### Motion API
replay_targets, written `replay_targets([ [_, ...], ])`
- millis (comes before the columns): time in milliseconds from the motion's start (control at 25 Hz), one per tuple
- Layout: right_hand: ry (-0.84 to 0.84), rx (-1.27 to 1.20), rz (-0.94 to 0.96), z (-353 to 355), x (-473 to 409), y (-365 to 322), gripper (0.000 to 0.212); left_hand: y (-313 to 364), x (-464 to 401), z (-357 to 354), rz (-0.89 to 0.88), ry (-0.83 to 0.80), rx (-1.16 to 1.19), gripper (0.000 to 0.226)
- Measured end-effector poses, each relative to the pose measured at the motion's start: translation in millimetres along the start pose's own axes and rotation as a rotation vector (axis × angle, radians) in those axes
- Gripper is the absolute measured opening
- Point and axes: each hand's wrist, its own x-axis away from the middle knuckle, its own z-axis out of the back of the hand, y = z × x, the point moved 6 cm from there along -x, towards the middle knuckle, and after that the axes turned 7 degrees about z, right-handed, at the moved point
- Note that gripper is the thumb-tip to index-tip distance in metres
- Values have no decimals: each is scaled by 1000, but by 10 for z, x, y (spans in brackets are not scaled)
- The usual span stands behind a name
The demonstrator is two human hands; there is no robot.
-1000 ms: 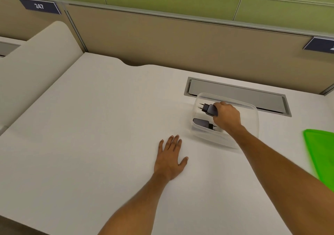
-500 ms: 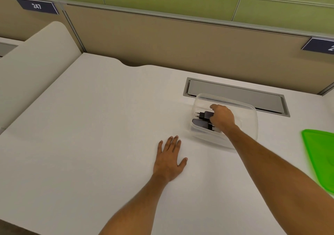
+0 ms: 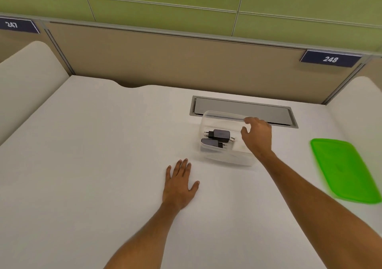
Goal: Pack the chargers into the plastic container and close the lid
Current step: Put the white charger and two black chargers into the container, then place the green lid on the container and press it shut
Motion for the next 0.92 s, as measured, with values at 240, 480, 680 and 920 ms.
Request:
replay_targets([
  [240,156,47,-181,503,508,615,28,-1,11,24,-25,9,17,70],
  [480,-11,194,-473,771,1154,1500,40,-4,10,20,-27,-7,-2,76],
  [680,-201,332,-662,913,1655,2037,51,1,4,6,-26,-11,-14,85],
  [920,-208,382,-727,941,1922,2368,37,10,-3,2,-29,-32,-13,90],
])
